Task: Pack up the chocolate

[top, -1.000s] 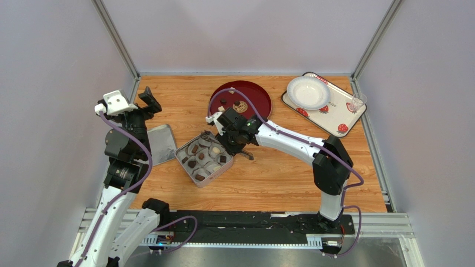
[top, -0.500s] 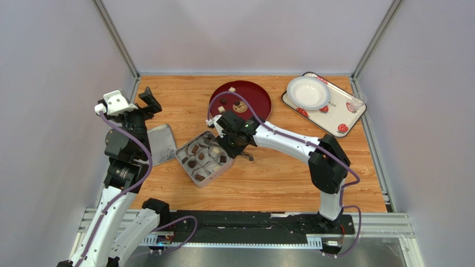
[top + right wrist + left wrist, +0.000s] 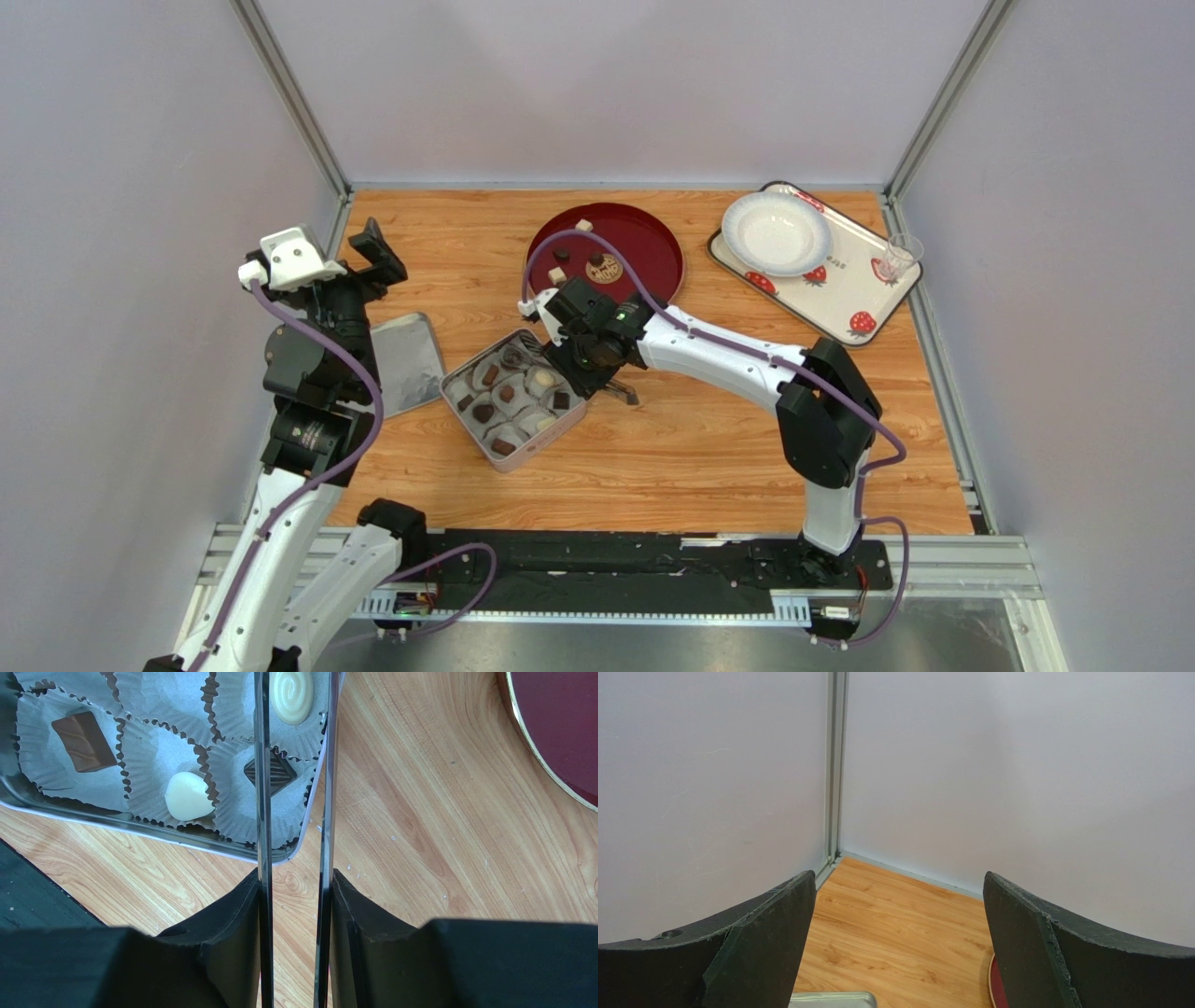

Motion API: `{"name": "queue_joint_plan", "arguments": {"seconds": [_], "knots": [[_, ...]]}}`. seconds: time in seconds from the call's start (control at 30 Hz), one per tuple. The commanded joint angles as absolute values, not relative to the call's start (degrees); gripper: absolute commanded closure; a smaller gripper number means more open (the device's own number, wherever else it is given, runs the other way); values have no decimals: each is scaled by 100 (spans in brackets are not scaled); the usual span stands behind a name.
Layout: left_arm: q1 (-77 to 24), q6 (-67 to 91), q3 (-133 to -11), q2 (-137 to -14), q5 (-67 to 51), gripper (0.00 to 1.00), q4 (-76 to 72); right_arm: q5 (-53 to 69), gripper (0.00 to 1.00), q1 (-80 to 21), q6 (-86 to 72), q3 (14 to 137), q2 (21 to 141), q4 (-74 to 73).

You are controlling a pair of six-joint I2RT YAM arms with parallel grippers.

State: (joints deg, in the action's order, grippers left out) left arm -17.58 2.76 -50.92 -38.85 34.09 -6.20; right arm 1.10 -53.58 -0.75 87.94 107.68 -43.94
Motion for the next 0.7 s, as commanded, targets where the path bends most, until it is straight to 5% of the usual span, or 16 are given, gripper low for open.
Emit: {"name": "queue_joint_plan", "arguments": {"seconds": [0.0, 0.37, 0.67], "knots": [[-1731, 369, -5080, -3894, 3331, 3, -765, 88, 64, -5396, -62, 8851, 10319, -4149], [-1731, 413, -5089, -3894, 3287, 3, -738, -614, 70, -5177, -500, 8351, 9239, -3666], [-1731, 483, -5089, -3911, 3270, 3, -721, -1914, 70, -4256, -1721, 6629, 8131, -3068]]}}
